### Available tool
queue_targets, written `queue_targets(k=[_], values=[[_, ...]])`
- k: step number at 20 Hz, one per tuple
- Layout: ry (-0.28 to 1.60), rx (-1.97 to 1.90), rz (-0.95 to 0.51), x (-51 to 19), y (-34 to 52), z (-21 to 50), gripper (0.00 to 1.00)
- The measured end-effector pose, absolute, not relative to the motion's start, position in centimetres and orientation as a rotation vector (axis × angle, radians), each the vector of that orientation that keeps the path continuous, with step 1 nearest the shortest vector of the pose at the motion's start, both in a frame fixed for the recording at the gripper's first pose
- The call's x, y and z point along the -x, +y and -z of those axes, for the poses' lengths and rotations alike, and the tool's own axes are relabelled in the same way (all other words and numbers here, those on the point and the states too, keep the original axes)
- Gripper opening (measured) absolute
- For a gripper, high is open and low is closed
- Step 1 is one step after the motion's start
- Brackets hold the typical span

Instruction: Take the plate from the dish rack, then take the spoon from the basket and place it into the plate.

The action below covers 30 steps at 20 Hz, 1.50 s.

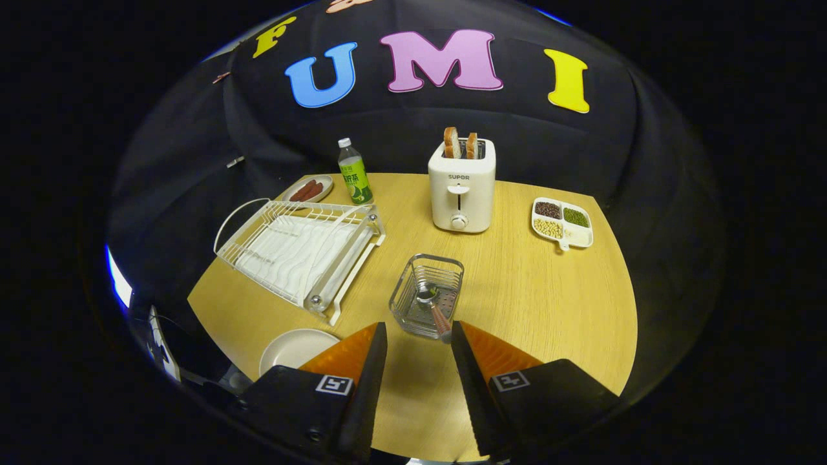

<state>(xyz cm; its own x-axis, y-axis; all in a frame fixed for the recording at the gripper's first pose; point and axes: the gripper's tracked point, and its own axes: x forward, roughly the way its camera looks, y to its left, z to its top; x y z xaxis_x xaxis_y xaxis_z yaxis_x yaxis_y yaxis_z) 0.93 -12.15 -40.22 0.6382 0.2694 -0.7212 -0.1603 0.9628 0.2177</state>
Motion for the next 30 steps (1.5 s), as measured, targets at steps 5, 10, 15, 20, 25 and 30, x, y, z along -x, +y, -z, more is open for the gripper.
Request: queue_targets(k=[5, 10, 15, 20, 25, 30], values=[[0.898, -0.098, -0.266, -1.9, -12.5, 42.9, 0.52], [0.902, -0.112, -0.252, -2.1, -11.8, 43.2, 0.16], [0.902, -0.119, -0.211, -1.9, -12.2, 42.7, 0.10], [0.873, -0.148, -0.190, -1.3, -12.8, 40.0, 0.10], [0.808, -0.153, -0.184, -1.0, -13.1, 35.1, 0.10], [0.754, -0.187, -0.243, 1.0, -10.9, 29.7, 0.10]])
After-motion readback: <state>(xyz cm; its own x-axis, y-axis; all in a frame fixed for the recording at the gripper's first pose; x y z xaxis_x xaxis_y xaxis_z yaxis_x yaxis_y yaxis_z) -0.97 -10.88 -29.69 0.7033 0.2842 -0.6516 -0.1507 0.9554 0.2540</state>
